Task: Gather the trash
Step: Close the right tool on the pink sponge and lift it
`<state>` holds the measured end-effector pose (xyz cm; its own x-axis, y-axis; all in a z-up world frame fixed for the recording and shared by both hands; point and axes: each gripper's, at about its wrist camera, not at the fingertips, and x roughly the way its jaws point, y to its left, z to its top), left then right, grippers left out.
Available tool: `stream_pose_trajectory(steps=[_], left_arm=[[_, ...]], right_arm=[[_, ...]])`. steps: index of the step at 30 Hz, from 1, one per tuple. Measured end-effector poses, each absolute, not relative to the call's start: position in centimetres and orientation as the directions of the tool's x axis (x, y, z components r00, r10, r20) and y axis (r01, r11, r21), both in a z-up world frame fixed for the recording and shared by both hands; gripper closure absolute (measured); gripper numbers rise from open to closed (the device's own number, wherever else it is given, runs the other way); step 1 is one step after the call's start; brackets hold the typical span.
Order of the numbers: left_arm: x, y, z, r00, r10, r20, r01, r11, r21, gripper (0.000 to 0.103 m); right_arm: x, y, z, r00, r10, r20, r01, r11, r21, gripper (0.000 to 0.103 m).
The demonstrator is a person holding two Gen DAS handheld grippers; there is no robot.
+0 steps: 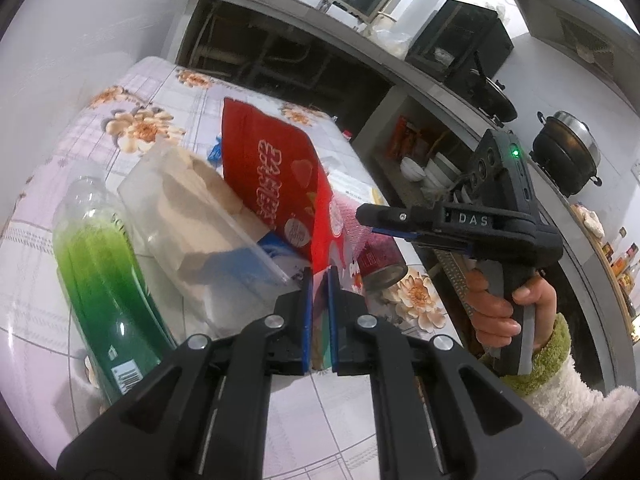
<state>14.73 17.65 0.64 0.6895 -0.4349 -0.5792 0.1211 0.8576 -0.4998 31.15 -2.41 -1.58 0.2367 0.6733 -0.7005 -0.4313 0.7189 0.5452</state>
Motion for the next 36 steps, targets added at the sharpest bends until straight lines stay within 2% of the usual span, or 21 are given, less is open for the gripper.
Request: stream_pose_trajectory(steps=[4, 18, 21, 23, 27, 29, 31, 32, 36], left_arm=[[14.6, 18.0, 0.3, 0.687, -0.434, -0.583, 0.114, 0.857, -0.503, 0.098], [14.1, 18.3, 0.8, 0.703, -0.427, -0.569, 0.116, 0.858, -0.5, 0.099], [14.1, 18.3, 0.8, 0.703, -0.425, -0.57, 0.113, 0.858, -0.501, 0.099], [14.0, 18.3, 0.9, 0.704, -0.423, -0.57, 0.112, 0.859, -0.499, 0.099], [14.0, 18.4, 1.0, 0.706, -0.421, -0.57, 0.113, 0.861, -0.496, 0.099], [13.9, 18.4, 1.0, 0.704, -0.422, -0.571, 0.114, 0.861, -0.496, 0.099], [13.9, 18.4, 1.0, 0.703, -0.423, -0.571, 0.115, 0.86, -0.497, 0.099], [13.9, 18.5, 1.1, 0.703, -0.425, -0.57, 0.117, 0.86, -0.497, 0.099], [14.0, 18.4, 1.2, 0.702, -0.429, -0.569, 0.122, 0.859, -0.497, 0.099]], right_arm=[[30.8, -1.4, -1.7, 0.248, 0.636, -0.731, -0.444, 0.745, 0.498, 0.095], [29.7, -0.3, 0.1, 0.332, 0.576, -0.747, -0.485, 0.784, 0.388, 0.099], [29.9, 0.3, 0.7, 0.336, 0.555, -0.761, -0.509, 0.787, 0.35, 0.09], [30.3, 1.1, 0.9, 0.335, 0.531, -0.778, -0.536, 0.787, 0.306, 0.055], [32.4, 2.5, 0.4, 0.304, 0.486, -0.82, -0.556, 0.789, 0.261, 0.045], [33.9, 2.9, 0.0, 0.27, 0.481, -0.834, -0.552, 0.787, 0.275, 0.034], [35.6, 3.5, -0.7, 0.223, 0.466, -0.856, -0.552, 0.784, 0.283, 0.032], [36.2, 3.9, -1.0, 0.201, 0.448, -0.871, -0.556, 0.784, 0.275, 0.027], [38.6, 5.3, -2.6, 0.119, 0.358, -0.926, -0.579, 0.783, 0.229, 0.026]])
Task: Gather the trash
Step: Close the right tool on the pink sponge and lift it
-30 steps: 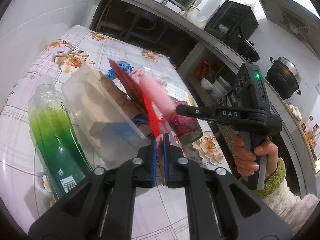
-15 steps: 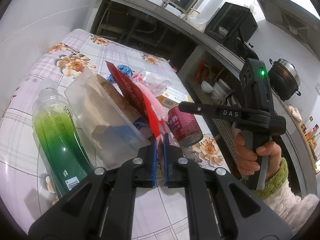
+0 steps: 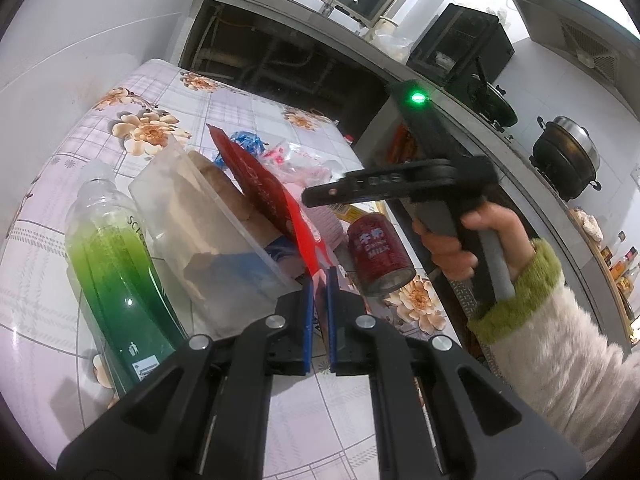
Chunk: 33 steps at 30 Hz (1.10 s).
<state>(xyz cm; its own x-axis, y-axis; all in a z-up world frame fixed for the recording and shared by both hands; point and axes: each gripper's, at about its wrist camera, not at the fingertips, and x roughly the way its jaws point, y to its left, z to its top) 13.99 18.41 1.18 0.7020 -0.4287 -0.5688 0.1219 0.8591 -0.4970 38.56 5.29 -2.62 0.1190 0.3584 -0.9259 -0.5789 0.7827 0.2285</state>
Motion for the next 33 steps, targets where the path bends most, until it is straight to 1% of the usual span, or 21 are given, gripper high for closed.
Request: stream_pose_trajectory(steps=[6, 11, 19, 23, 25, 33], left_arm=[[14.0, 18.4, 1.3, 0.701, -0.434, -0.566, 0.127, 0.857, -0.5, 0.099], [14.0, 18.4, 1.3, 0.7, -0.437, -0.565, 0.131, 0.856, -0.5, 0.099], [14.2, 18.2, 1.4, 0.699, -0.44, -0.564, 0.138, 0.857, -0.497, 0.099], [14.2, 18.2, 1.5, 0.697, -0.44, -0.566, 0.138, 0.857, -0.496, 0.099], [14.2, 18.2, 1.5, 0.697, -0.439, -0.566, 0.138, 0.857, -0.496, 0.099], [14.1, 18.3, 1.9, 0.712, -0.434, -0.551, 0.139, 0.858, -0.495, 0.099]], right_arm=[[39.5, 6.7, -4.1, 0.041, 0.301, -0.953, -0.622, 0.754, 0.211, 0.022], [39.7, 7.1, -4.4, 0.044, 0.284, -0.958, -0.627, 0.754, 0.195, 0.018], [40.2, 7.7, -5.6, 0.079, 0.198, -0.977, -0.627, 0.772, 0.106, 0.018], [40.8, 7.4, -6.6, 0.041, 0.23, -0.972, -0.592, 0.79, 0.162, 0.019], [41.0, 7.0, -6.7, 0.046, 0.247, -0.968, -0.573, 0.8, 0.177, 0.023], [40.3, 5.2, -4.9, 0.081, 0.332, -0.94, -0.547, 0.803, 0.237, 0.026]])
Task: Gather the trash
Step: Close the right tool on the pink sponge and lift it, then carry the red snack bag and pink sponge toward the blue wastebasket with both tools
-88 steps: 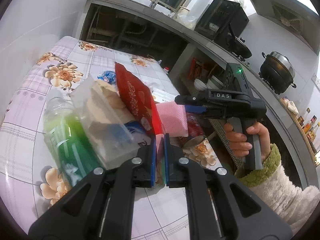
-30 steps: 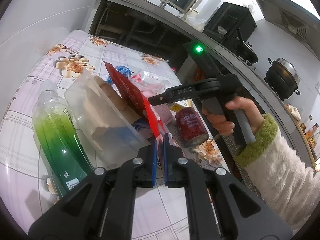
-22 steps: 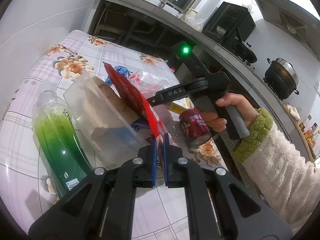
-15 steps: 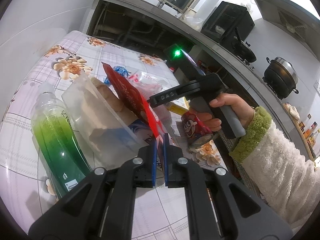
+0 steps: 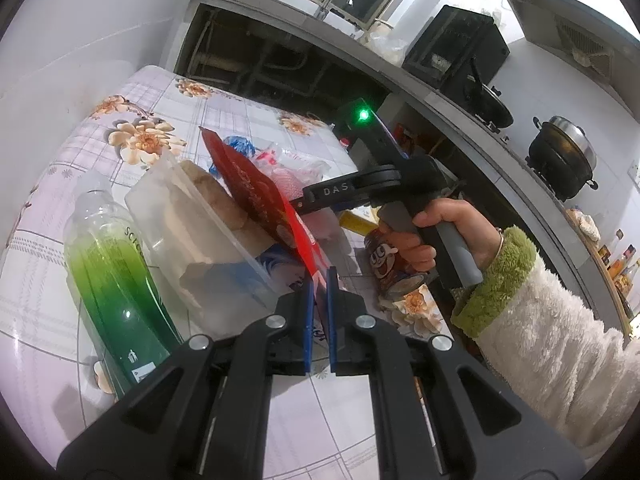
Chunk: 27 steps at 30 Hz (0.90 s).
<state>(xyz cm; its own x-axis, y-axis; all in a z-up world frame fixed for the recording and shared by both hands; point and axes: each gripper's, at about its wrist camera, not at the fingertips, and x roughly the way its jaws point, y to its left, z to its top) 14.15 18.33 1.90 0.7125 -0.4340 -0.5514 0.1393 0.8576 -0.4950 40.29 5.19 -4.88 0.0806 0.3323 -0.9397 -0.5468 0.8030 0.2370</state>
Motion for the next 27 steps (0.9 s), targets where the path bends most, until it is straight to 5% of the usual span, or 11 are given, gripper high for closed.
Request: stream_pose_trajectory(steps=[9, 17, 27], left_arm=[[13.4, 17.5, 4.3, 0.753, -0.45, -0.48, 0.202, 0.852, -0.483, 0.103], [12.6, 16.0, 6.5, 0.779, -0.474, -0.41, 0.267, 0.843, -0.467, 0.103], [11.4, 13.2, 10.0, 0.786, -0.54, -0.301, 0.373, 0.803, -0.466, 0.103]], right_arm=[[37.5, 2.4, -0.8, 0.136, 0.491, -0.86, -0.524, 0.773, 0.358, 0.027], [32.6, -4.2, 5.8, 0.294, 0.674, -0.677, -0.482, 0.716, 0.504, 0.026], [24.3, -14.1, 8.6, 0.485, 0.703, -0.519, -0.386, 0.705, 0.595, 0.026]])
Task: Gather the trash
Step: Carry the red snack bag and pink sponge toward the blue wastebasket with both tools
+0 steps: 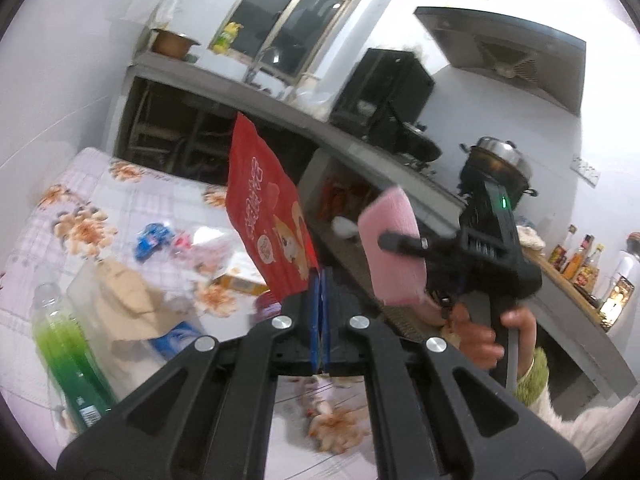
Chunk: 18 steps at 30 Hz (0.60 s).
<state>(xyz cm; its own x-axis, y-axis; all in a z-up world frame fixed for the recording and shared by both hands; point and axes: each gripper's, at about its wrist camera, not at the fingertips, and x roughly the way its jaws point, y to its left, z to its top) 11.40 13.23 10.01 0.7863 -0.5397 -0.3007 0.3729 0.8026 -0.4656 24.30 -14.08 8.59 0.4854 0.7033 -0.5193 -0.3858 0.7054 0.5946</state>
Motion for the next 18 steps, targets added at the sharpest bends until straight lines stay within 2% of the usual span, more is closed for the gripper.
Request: stream_pose_trajectory(steps=[3, 9, 18], left_arm=[[11.4, 11.5, 10.7, 0.77, -0.57, -0.287, 0.414, 0.788, -0.455, 0.103], [12.1, 6.0, 11.6, 0.7, -0.637, -0.324, 0.493, 0.758, -0.426, 0.103], [14.4, -5.4, 11.2, 0.536, -0.751, -0.385, 0.623, 0.66, -0.42, 0.103]], right_arm=[[21.9, -17.5, 7.9, 0.54, 0.682, -0.493, -0.327, 0.71, 0.624, 0.026], [18.4, -23.4, 6.0, 0.627, 0.624, -0.467, -0.215, 0.715, 0.666, 0.026], [14.6, -32.0, 2.8, 0.719, 0.496, -0.486, -0.037, 0.726, 0.686, 0.026]])
